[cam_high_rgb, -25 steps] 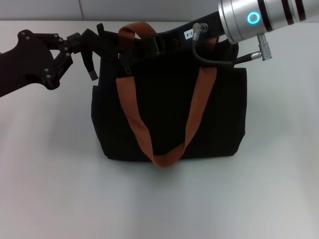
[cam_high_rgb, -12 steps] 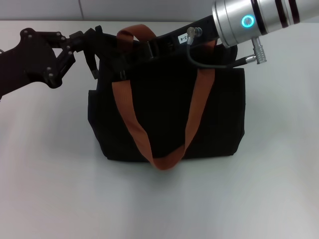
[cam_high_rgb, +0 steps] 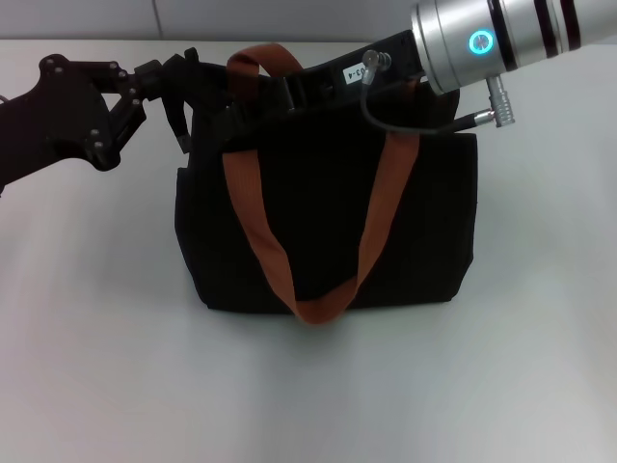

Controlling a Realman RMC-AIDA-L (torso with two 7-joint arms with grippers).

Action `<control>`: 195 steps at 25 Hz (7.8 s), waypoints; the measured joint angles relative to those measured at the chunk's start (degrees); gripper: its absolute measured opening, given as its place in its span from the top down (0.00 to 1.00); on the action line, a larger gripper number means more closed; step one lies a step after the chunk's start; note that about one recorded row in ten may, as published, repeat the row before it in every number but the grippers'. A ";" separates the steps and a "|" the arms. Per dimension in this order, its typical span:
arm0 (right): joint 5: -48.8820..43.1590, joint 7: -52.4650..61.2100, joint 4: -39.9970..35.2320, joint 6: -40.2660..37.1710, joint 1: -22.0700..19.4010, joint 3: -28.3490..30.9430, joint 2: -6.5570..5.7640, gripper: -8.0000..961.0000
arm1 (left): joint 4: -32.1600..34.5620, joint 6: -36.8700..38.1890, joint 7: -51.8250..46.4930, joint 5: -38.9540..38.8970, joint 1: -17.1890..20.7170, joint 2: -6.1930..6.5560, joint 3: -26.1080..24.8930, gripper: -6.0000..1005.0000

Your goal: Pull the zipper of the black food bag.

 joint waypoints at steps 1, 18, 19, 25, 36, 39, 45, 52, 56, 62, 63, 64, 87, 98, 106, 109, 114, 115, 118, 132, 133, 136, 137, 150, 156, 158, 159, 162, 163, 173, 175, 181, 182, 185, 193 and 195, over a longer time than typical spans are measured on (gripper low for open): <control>-0.02 -0.01 -0.12 -0.05 0.00 0.12 -0.08 0.67 | 0.00 0.00 -0.02 -0.02 0.01 0.01 0.00 0.99; -2.06 0.30 -0.74 0.76 0.28 -0.10 0.02 0.67 | 0.47 0.98 -0.62 -1.43 -0.38 -0.21 0.04 0.98; -1.77 0.32 -0.71 0.86 0.59 -0.08 0.14 0.67 | 0.73 1.21 -0.83 -1.77 -0.58 -0.35 0.04 0.98; 0.48 0.09 -0.68 0.67 0.39 0.33 0.21 0.67 | 0.80 1.32 -0.88 -2.93 -0.64 -0.34 0.01 0.99; 0.56 0.01 1.20 1.76 0.06 1.25 0.10 0.67 | 0.79 1.37 -1.05 -4.03 -0.10 -0.41 0.00 0.98; 1.57 -0.01 1.38 1.79 0.00 1.34 0.10 0.67 | 0.79 1.23 -1.06 -4.26 -0.38 -0.46 0.02 0.98; 4.15 -0.02 1.39 1.28 -0.55 1.39 0.10 0.67 | 0.79 0.95 -0.60 -4.37 -0.70 -0.98 0.10 0.98; 6.29 -0.02 1.95 1.28 -1.23 1.04 0.17 0.67 | 1.31 1.15 -0.57 -4.37 -0.79 -1.08 0.21 0.98; 6.04 0.03 4.32 3.64 -0.75 0.70 0.14 0.68 | 1.39 2.04 -0.63 -4.48 -1.15 -1.25 0.41 0.98; 6.63 0.29 3.71 3.63 -0.63 0.69 0.28 0.68 | 1.49 2.06 -0.49 -4.55 -1.46 -1.50 0.50 0.98; 6.63 0.29 3.71 3.63 -0.63 0.69 0.28 0.68 | 1.49 2.06 -0.49 -4.55 -1.46 -1.50 0.50 0.98; 6.87 0.34 3.60 3.69 -0.50 0.32 0.33 0.68 | 1.49 2.06 -0.49 -4.56 -1.51 -1.50 0.51 0.98; 6.84 0.08 3.73 4.50 -0.39 -2.21 0.34 0.81 | 1.49 1.59 -0.54 -4.56 -1.65 -1.49 0.05 0.98; 5.25 -0.73 3.26 4.92 -0.43 -2.41 0.20 0.97 | 1.10 1.59 -0.39 -4.60 -0.92 -1.49 0.02 0.98; 3.67 0.14 1.70 4.72 -0.83 -2.22 0.18 0.99 | 0.82 0.92 -0.25 -4.60 0.07 -1.49 -0.99 0.99; 3.63 0.31 1.40 4.54 -1.13 -2.03 0.18 0.99 | 0.79 0.81 -0.18 -4.60 0.45 -1.42 -1.25 0.98; 3.81 0.38 0.80 3.71 -1.74 -1.82 0.15 0.99 | 0.79 0.59 0.12 -4.60 1.06 -1.28 -1.59 0.98; 3.90 0.38 0.69 3.56 -1.84 -1.76 0.14 0.99 | 0.79 0.54 0.26 -4.61 1.16 -1.29 -1.60 0.98; 3.98 0.43 0.55 3.47 -1.91 -1.71 0.12 0.99 | 0.79 0.45 0.56 -4.61 1.33 -1.46 -1.61 0.98; 1.02 0.66 -0.07 3.89 0.11 -2.41 0.13 0.99 | 0.79 0.09 0.70 -4.67 2.03 -1.58 -1.57 0.98; 0.52 0.91 -0.44 3.95 0.18 -2.45 0.14 0.99 | 0.79 0.09 0.70 -4.67 2.02 -1.59 -1.57 0.98; -1.82 2.39 -2.55 4.14 0.13 -2.49 0.24 0.98 | 0.79 0.05 0.70 -4.67 2.03 -1.67 -1.66 0.98; -1.82 2.39 -2.55 4.14 0.13 -2.49 0.24 0.98 | 0.79 0.05 0.70 -4.67 2.03 -1.67 -1.66 0.98; -6.08 5.46 -5.79 4.12 -0.18 -2.56 0.28 0.97 | 0.72 -0.10 0.70 -4.66 2.39 -1.67 -3.21 0.98; -9.22 7.09 -6.68 4.11 0.02 -2.74 0.28 0.97 | 0.70 0.13 0.70 -4.69 2.88 -1.67 -3.76 0.98; -9.82 7.35 -6.82 4.11 0.02 -2.74 0.27 0.97 | 0.70 0.08 0.70 -4.80 3.10 -1.66 -3.85 0.98; -10.32 7.58 -7.06 4.11 0.00 -2.75 0.27 0.97 | 0.70 0.04 0.70 -4.80 3.20 -1.66 -3.85 0.98; -11.25 8.26 -7.93 4.12 -0.34 -2.64 0.28 0.96 | 0.70 -0.02 0.75 -4.81 3.46 -1.66 -4.08 0.98; -11.71 8.62 -8.20 4.12 -0.45 -2.50 0.27 0.96 | 0.70 -0.04 0.80 -4.82 3.49 -1.66 -4.17 0.98; -14.42 10.94 -12.81 3.49 -3.73 -2.07 0.22 0.96 | 0.61 -0.09 1.11 -4.83 3.61 -1.67 -4.48 0.98; -14.76 11.60 -14.27 3.28 -4.81 -2.04 0.18 0.95 | 0.61 -0.09 1.10 -4.83 3.61 -1.64 -4.48 0.98; -16.38 13.35 -19.48 2.28 -8.41 -1.59 0.07 0.95 | 0.61 -0.25 0.98 -4.83 3.62 -1.61 -4.52 0.98; -16.59 13.61 -20.41 2.09 -9.05 -1.54 0.02 0.95 | 0.61 -0.25 0.98 -4.83 3.62 -1.61 -4.52 0.98; -17.54 14.07 -22.94 1.18 -10.72 -0.73 0.00 0.95 | 0.39 -0.40 0.97 -4.83 3.68 -1.54 -4.57 0.98; -18.57 14.26 -26.73 -0.56 -14.39 3.28 0.11 0.94 | 0.11 -0.50 1.08 -4.86 3.70 -1.40 -4.60 0.98; -17.16 13.01 -27.03 -1.20 -14.97 4.08 0.13 0.94 | 0.10 -0.51 1.09 -4.87 3.70 -1.42 -4.61 0.98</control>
